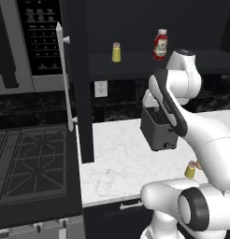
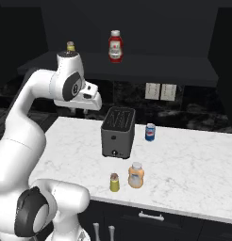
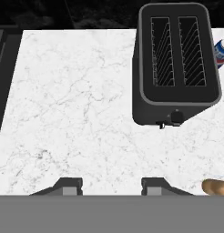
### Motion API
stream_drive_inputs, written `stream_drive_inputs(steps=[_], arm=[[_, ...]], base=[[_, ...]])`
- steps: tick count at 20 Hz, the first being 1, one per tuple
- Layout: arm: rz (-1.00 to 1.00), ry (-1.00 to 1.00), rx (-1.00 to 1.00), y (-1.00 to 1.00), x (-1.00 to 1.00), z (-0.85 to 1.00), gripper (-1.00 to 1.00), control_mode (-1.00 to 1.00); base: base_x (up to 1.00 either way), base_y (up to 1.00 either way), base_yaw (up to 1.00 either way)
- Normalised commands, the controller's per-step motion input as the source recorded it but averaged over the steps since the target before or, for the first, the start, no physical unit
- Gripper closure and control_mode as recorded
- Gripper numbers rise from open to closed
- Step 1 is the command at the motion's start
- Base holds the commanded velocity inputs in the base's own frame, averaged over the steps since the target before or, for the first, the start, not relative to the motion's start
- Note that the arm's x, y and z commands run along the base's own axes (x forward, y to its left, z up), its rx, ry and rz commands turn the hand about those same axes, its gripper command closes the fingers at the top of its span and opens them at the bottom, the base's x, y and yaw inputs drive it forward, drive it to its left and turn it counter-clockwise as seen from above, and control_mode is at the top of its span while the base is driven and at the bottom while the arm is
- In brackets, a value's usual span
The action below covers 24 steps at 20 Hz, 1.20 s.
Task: Put the shaker and condiment bottle from the counter next to their counterparts in the cabinet.
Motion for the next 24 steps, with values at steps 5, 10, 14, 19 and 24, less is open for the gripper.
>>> stream_drive_inputs(steps=[5,10,14,19,24], arm=[[0.01,0.0,0.0,-0.12,-0.03,0.0,-1.0,-1.0],[0.01,0.01,0.0,-0.3,-0.15,0.0,-1.0,-1.0],[0.16,-0.01,0.0,-0.8,-0.18,0.0,-1.0,-1.0],[0.35,-0.15,0.03,-0.99,-0.51,0.0,-1.0,-1.0],[0.43,-0.12,0.07,-1.0,-0.32,0.0,-1.0,-1.0]], base=[[0.0,0.0,0.0],[0.0,0.0,0.0],[0.0,0.0,0.0],[0.0,0.0,0.0],[0.0,0.0,0.0]])
